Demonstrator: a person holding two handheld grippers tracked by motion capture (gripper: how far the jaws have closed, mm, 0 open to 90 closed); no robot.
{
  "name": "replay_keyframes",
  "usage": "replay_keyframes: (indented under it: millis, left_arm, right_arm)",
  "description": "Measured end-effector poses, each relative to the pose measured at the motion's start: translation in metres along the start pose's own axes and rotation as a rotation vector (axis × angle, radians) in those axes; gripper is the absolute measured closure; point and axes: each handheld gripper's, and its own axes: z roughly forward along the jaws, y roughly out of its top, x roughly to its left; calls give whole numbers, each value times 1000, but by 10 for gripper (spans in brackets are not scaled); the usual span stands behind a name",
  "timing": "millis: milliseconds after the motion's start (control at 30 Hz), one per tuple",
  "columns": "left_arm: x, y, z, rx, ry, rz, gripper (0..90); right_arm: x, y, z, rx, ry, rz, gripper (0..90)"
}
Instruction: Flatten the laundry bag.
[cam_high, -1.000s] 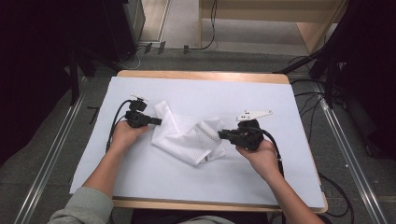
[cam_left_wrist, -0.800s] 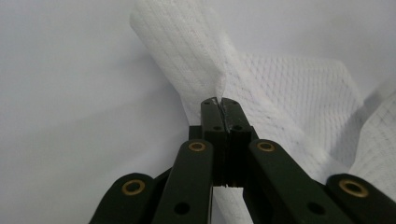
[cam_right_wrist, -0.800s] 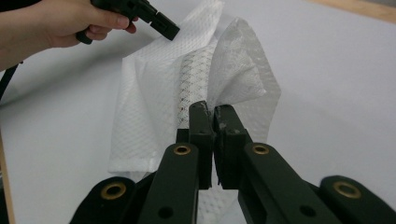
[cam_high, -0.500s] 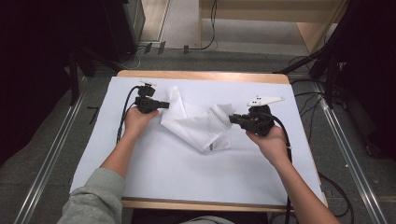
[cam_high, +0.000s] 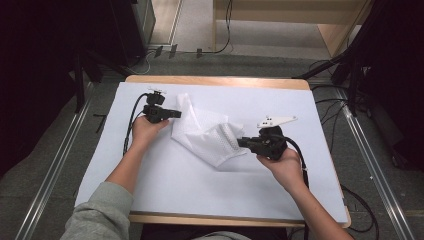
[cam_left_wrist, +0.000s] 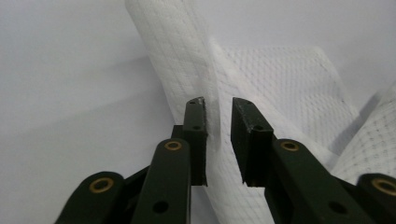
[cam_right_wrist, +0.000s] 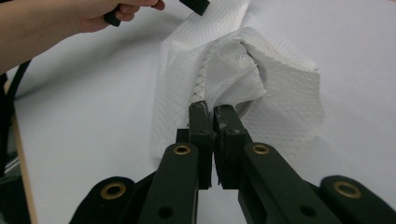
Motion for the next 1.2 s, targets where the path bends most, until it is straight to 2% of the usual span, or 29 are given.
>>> replay_keyframes:
  millis: [100,167,200,300,400,600,633,667,733,767,800,833,900,1000,1033,1067,1100,1133,1200]
  left_arm:
    - [-3,-2,-5,-8,-6,14,714]
    - [-7,-4,-12,-7,17,36,630]
    - [-7,-4,-12,-7,17,36,617]
    - [-9,-7,-19,-18,-21,23,603]
    - [-17,-11,-25,-9,-52,33,583]
    - [-29,-22,-34,-2,-58,56,573]
    - [-31,-24,-35,0,-61,61,573]
    - [-33,-26,-37,6,-62,71,570]
    - [-34,-27,-38,7,-68,73,567]
    - [-37,-28,-38,5,-73,70,567]
    - [-37,-28,-38,5,-73,70,565]
    - [-37,-29,-39,9,-76,76,565]
    - [-39,-29,-39,13,-79,81,561]
    - [-38,-29,-39,10,-79,79,560]
    - [-38,-29,-38,9,-79,78,560]
    - [-38,-29,-38,11,-80,79,560]
    - [-38,-29,-38,12,-84,77,559]
    - [-38,-29,-38,13,-83,77,558]
    - [-39,-29,-38,11,-85,78,557]
  right_arm:
    - [6,-3,-1,4,10,-6,883]
    - [13,-7,0,12,25,-10,881]
    - [13,-7,0,12,25,-10,881]
    - [19,-11,2,20,35,-13,879]
    - [27,-13,6,33,60,-24,879]
    - [33,-17,12,60,77,-41,855]
    - [34,-19,11,61,77,-47,836]
    - [35,-21,8,62,84,-48,773]
    - [36,-22,6,56,85,-52,738]
    - [38,-23,-1,50,88,-43,685]
    - [38,-23,-1,50,88,-43,685]
    - [38,-26,-7,33,83,-50,633]
    - [37,-28,-16,23,70,-51,619]
    - [35,-30,-24,8,55,-52,663]
    - [31,-31,-32,-2,43,-43,765]
    - [31,-31,-32,-2,43,-43,765]
    - [28,-31,-36,-2,43,-33,862]
    - [20,-30,-41,3,35,-6,900]
    - [10,-27,-44,-5,26,19,900]
